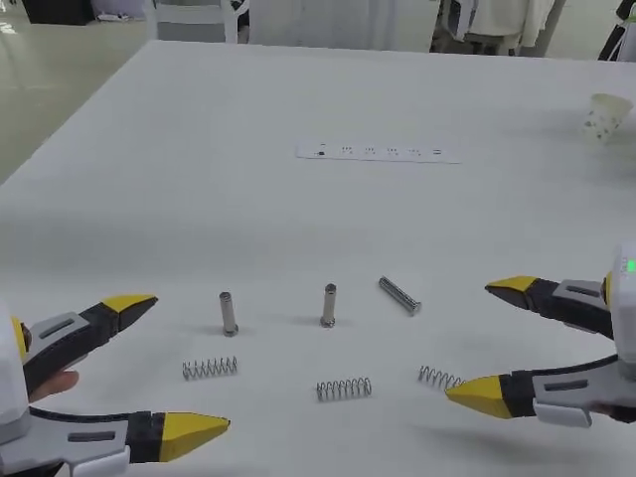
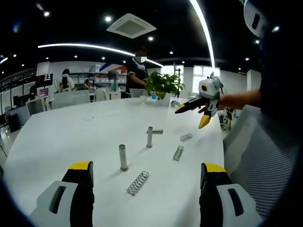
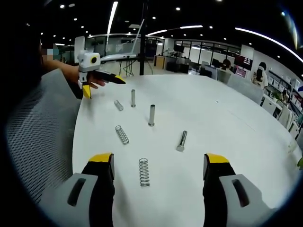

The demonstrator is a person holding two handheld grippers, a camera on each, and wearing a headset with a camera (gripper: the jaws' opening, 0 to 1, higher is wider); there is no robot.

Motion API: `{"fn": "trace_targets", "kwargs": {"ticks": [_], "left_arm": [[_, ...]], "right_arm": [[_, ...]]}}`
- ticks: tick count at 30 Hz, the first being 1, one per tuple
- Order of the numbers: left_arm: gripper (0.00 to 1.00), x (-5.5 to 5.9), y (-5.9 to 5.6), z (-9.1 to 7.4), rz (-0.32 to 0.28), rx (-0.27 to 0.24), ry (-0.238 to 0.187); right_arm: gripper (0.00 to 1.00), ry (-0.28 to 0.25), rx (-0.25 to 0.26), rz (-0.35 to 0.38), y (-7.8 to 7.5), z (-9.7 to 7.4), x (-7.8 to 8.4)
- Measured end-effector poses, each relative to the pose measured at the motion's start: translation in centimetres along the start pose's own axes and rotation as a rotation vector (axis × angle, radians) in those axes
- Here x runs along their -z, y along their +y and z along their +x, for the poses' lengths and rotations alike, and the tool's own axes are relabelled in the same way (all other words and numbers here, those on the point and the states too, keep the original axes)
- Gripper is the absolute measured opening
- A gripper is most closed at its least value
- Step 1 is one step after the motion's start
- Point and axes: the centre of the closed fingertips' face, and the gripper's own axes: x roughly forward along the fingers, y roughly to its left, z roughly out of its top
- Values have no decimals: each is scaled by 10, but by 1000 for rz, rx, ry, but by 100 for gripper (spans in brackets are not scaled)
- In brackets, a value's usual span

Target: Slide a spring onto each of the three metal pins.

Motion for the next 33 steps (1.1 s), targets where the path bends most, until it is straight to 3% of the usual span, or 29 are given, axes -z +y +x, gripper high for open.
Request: {"fn": "trace_targets", "kwargs": {"ticks": [7,33], "left_arm": [[90,-2,0,-1,0,-4,-2],[90,1,-3,-4,-5,-27,-2]], "right_arm": [[76,3,-6,-20,-11,9,-11],[68,128,10,-83,-49,60,-30]]}}
